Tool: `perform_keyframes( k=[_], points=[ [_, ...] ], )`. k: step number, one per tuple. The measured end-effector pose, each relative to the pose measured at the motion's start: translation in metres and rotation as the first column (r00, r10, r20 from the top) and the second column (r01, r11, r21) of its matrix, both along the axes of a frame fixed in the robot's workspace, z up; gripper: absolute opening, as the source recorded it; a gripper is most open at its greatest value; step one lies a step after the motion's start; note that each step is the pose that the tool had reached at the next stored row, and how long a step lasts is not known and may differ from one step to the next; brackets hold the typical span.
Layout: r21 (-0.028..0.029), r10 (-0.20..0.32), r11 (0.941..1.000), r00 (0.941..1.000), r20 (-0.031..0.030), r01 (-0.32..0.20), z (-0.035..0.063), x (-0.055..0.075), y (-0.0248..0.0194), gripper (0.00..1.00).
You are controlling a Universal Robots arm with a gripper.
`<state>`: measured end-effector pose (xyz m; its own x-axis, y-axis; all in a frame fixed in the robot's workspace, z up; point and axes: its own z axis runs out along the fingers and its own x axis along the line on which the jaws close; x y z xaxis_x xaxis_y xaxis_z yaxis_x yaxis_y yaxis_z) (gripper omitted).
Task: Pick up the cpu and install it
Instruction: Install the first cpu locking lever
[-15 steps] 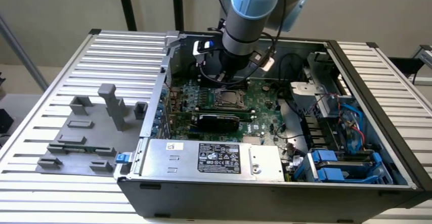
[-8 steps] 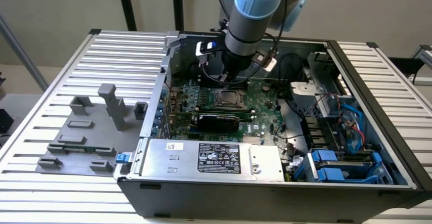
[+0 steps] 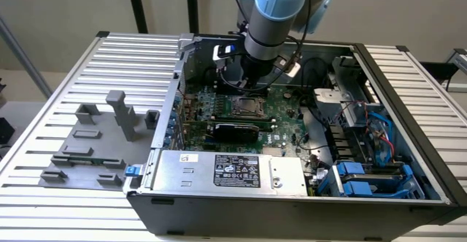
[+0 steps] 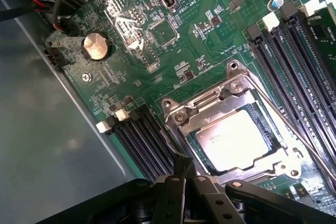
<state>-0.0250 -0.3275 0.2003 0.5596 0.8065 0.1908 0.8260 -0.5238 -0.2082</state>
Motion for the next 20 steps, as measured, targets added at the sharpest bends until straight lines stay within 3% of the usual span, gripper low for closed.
perform_keyframes(
  k=[5,10,15,20],
  points=[
    [-0.0005,0.0,1.0,1.0,-0.0002,0.0,0.0004,-0.005,0.001,0.11],
    [-0.0001,0.0,1.0,1.0,-0.0001,0.0,0.0003,-0.006,0.0057,0.11],
    [0.0,0.0,1.0,1.0,-0.0005,0.0,0.0031,-0.006,0.0051,0.11],
    [-0.0002,0.0,1.0,1.0,-0.0004,0.0,0.0067,-0.011,0.0018,0.11]
  ],
)
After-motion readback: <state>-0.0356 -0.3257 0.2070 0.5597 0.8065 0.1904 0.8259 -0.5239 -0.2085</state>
